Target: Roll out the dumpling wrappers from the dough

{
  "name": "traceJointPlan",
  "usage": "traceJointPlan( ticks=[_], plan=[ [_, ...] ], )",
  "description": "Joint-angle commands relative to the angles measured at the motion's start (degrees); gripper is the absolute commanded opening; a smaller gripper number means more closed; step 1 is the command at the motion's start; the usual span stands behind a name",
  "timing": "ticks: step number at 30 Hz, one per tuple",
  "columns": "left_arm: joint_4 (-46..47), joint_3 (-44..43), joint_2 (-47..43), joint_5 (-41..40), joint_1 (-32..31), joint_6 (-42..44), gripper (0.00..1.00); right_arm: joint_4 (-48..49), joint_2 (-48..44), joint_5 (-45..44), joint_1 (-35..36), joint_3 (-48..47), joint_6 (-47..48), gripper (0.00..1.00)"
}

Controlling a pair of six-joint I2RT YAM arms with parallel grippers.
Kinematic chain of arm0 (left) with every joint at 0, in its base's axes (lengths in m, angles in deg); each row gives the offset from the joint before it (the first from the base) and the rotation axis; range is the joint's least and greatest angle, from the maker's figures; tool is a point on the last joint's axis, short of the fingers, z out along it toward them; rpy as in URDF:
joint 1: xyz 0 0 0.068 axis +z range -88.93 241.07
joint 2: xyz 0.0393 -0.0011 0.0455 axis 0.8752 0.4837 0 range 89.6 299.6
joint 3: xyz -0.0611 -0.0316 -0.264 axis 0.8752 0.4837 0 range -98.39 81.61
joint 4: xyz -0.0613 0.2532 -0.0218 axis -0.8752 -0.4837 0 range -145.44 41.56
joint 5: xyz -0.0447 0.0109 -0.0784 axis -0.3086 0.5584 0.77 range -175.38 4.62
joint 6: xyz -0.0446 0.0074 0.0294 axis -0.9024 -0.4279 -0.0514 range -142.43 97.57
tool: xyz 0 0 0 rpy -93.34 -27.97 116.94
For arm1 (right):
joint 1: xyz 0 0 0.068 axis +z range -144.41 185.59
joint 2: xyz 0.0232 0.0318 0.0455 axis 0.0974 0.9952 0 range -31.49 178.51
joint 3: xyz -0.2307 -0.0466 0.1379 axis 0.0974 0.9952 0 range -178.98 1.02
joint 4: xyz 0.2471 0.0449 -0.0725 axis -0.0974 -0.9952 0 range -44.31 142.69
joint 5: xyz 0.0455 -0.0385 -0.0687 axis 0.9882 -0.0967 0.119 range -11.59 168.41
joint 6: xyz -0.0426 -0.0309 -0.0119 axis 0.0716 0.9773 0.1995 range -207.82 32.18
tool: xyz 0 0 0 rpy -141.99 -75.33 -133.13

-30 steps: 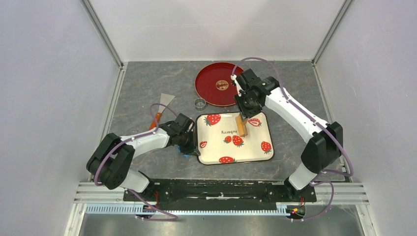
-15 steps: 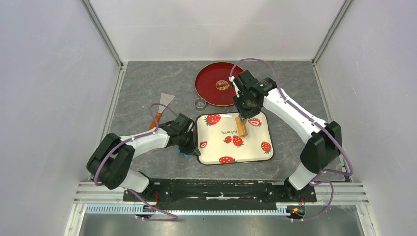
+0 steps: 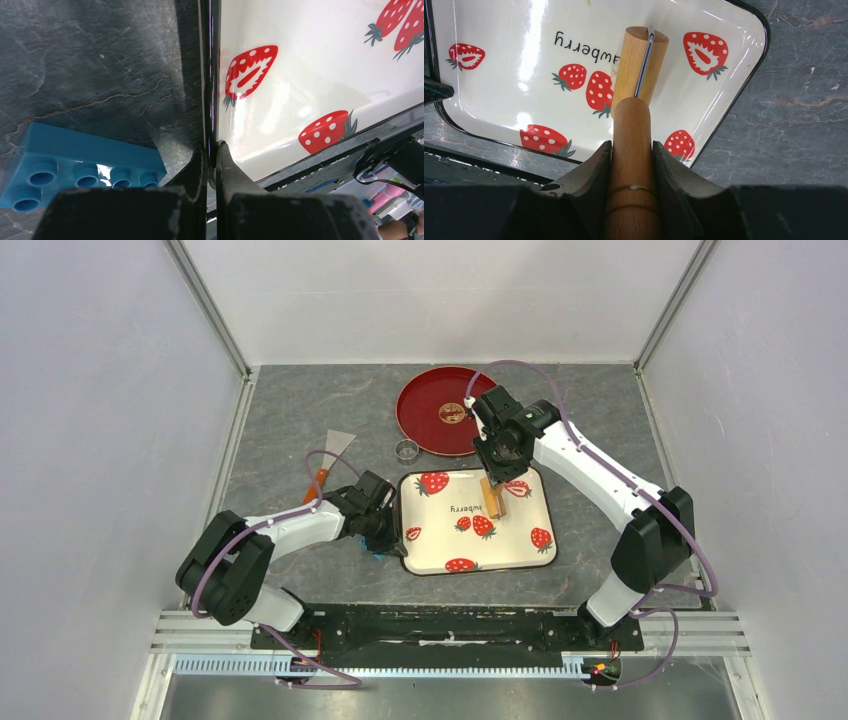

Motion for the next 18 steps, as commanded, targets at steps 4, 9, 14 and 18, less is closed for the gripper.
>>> traceJointPlan(
  ticks=[4, 9, 14, 18],
  plan=[
    [-4.1, 3.1, 3.6, -7.8, -0.5, 1.5, 0.02, 1.4, -1.0, 0.4, 1.1, 2.9, -1.1, 0.00],
    [-4.1, 3.1, 3.5, -7.8, -0.5, 1.5, 0.02, 3.0, -1.7, 1.2, 1.1, 5.1, -1.4, 0.00],
    [-4.1, 3.1, 3.6, -7.7, -0.6, 1.5, 0.02, 3.8, -1.8, 1.9, 1.3, 6.1, -1.6, 0.00],
    [-4.1, 3.1, 3.5, -7.7, -0.5, 1.5, 0.02, 4.5, -1.9, 2.5, 1.4, 6.9, -1.8, 0.00]
  ],
)
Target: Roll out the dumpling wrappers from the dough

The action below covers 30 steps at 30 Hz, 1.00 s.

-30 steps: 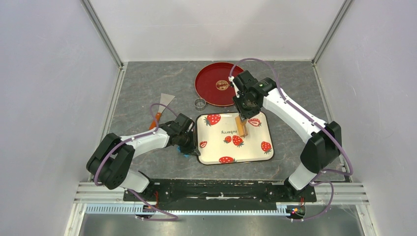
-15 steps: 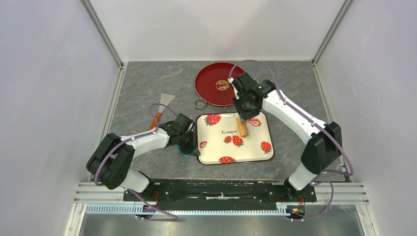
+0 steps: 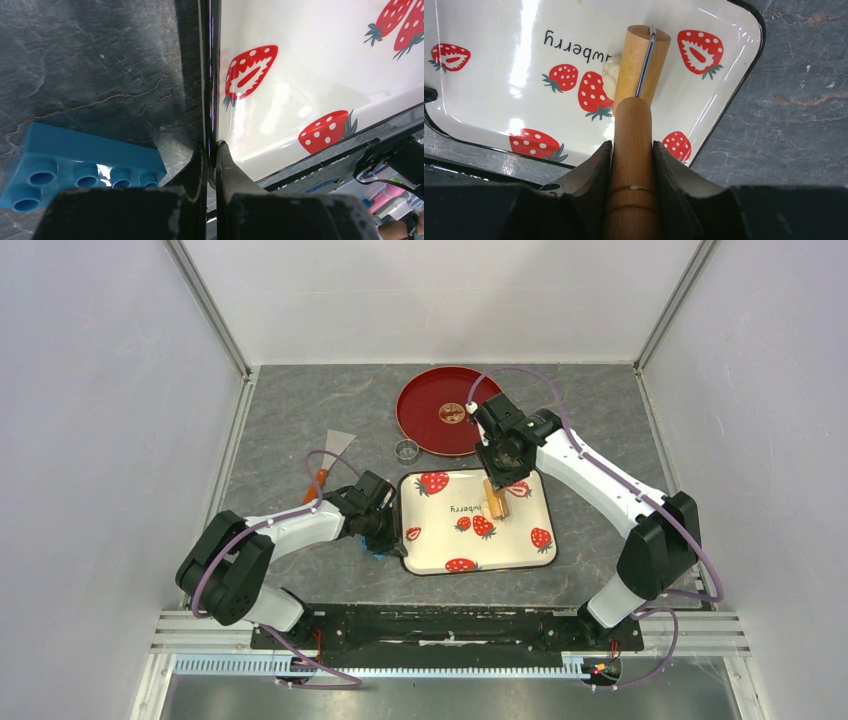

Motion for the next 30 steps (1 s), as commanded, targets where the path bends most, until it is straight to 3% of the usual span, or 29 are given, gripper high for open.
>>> traceJointPlan(
  ticks=[1, 10, 20, 30],
  plan=[
    [-4.1, 3.1, 3.6, -7.7, -0.5, 1.5, 0.02, 1.6, 0.2, 4.2, 0.8, 2.9, -2.0, 0.00],
    [-4.1, 3.0, 3.7, -7.7, -0.5, 1.5, 0.02, 2.6, -0.3, 4.4, 1.1, 4.3, -2.8, 0.00],
    [-4.1, 3.1, 3.8, -7.7, -0.5, 1.5, 0.02, -5.1, -0.5, -5.6, 1.1, -7.0, -2.5, 0.00],
    [-4.1, 3.1, 3.9, -7.7, -0.5, 1.5, 0.02, -3.1, 0.1, -0.9, 1.2, -5.4, -1.9, 0.00]
  ],
)
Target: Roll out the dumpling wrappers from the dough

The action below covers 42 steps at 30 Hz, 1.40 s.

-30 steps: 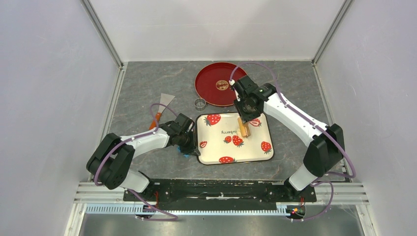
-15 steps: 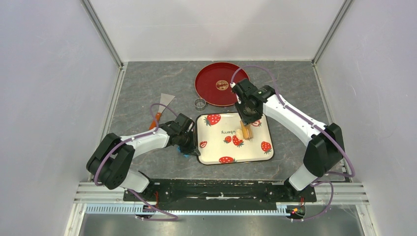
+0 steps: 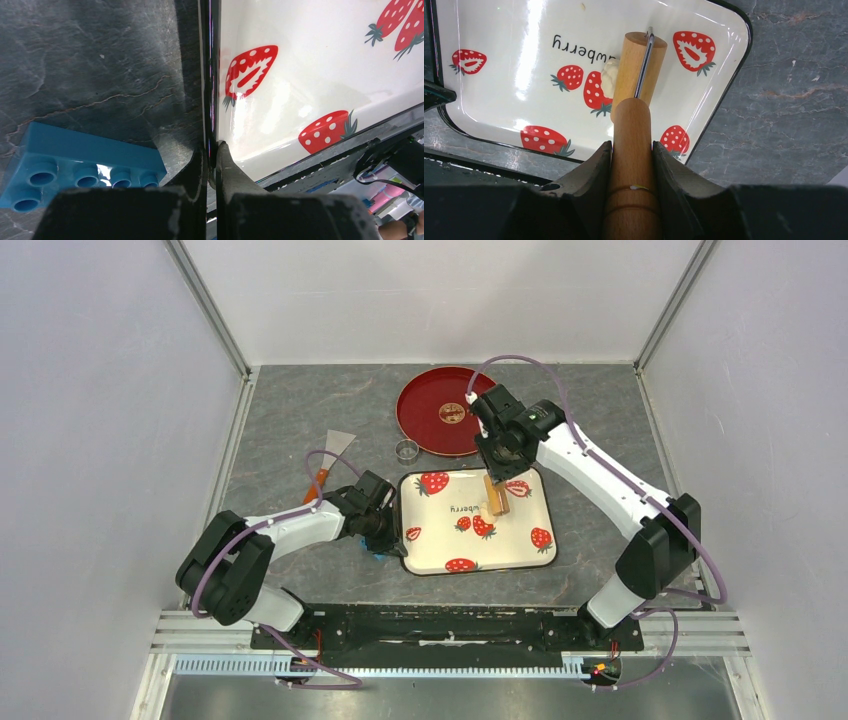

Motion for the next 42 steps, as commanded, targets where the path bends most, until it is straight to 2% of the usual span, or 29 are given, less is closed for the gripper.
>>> traceJointPlan(
  ticks=[1, 42],
  plan=[
    [-4.1, 3.0, 3.8, -7.7, -0.6, 1.5, 0.02, 2.1, 0.2, 2.5, 0.3, 1.0, 0.0, 0.00],
    [-4.1, 2.9, 3.9, -7.8, -0.5, 1.5, 0.02, 9.5, -0.4, 8.6, 3.1, 9.7, -1.9, 0.00]
  ],
)
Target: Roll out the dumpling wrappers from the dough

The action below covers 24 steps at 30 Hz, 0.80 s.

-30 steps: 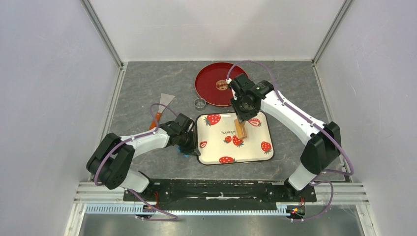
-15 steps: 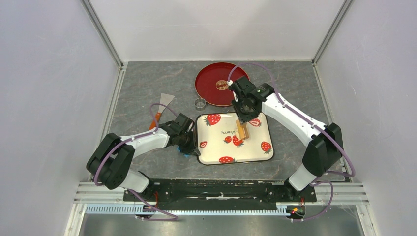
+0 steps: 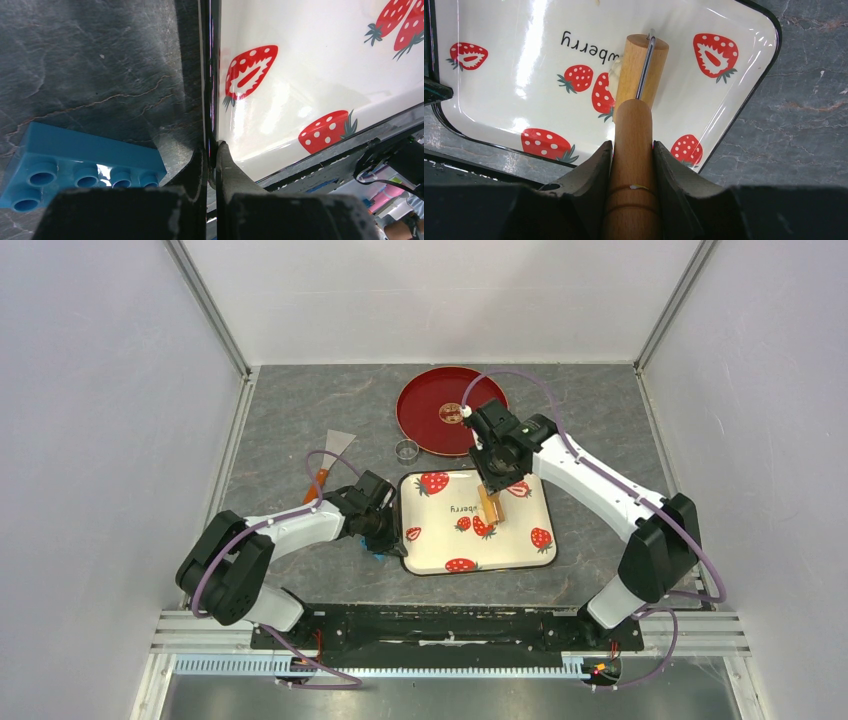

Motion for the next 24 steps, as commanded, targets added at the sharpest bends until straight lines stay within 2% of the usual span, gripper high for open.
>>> traceJointPlan(
  ticks=[1, 17, 24],
  plan=[
    [-4.1, 2.9, 3.9, -7.8, -0.5, 1.5, 0.02, 3.3, 0.3, 6.2, 1.7, 2.9, -2.2, 0.00],
    [-4.1, 2.9, 4.0, -7.7, -0.5, 1.5, 0.02, 6.0, 0.2, 6.2, 3.4, 6.3, -3.7, 0.00],
    [-4.1, 2.9, 4.1, -7.8, -0.5, 1.6, 0.02, 9.7, -0.6, 10.7, 3.7, 10.3, -5.0, 0.00]
  ],
)
